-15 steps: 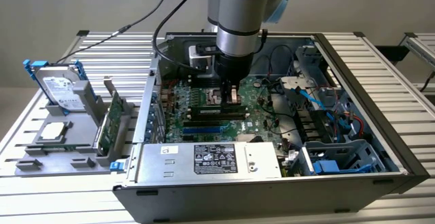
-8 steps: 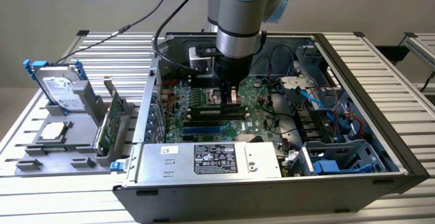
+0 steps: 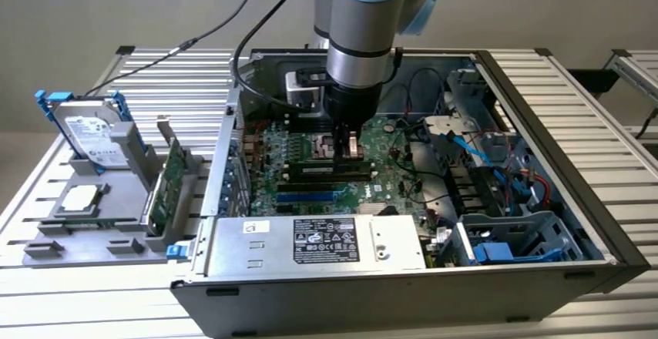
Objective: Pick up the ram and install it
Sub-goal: 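Insert the ram into the slot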
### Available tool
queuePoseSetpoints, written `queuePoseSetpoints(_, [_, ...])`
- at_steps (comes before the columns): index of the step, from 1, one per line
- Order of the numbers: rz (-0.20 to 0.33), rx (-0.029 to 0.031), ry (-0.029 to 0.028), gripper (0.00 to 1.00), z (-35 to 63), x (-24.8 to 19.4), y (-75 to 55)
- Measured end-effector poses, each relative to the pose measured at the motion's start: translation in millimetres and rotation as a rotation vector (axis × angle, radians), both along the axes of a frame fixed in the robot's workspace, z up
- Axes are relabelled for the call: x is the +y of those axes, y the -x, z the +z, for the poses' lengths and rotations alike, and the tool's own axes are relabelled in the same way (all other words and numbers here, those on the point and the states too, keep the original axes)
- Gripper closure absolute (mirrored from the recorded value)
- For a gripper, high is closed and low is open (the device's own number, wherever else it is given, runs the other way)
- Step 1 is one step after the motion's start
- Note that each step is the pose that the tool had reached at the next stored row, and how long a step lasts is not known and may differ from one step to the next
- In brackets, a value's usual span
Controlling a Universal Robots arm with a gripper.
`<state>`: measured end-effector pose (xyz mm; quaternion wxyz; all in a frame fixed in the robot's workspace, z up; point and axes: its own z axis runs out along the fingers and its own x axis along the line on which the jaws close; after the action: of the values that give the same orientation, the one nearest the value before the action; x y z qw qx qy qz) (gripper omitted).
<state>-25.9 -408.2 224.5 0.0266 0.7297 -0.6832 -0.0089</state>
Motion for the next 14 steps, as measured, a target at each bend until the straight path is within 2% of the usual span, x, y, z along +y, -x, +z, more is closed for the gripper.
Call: queuePoseSetpoints(14, [0.000, 0.0000, 0.0001, 0.86, 0.5, -0.8, 0.0])
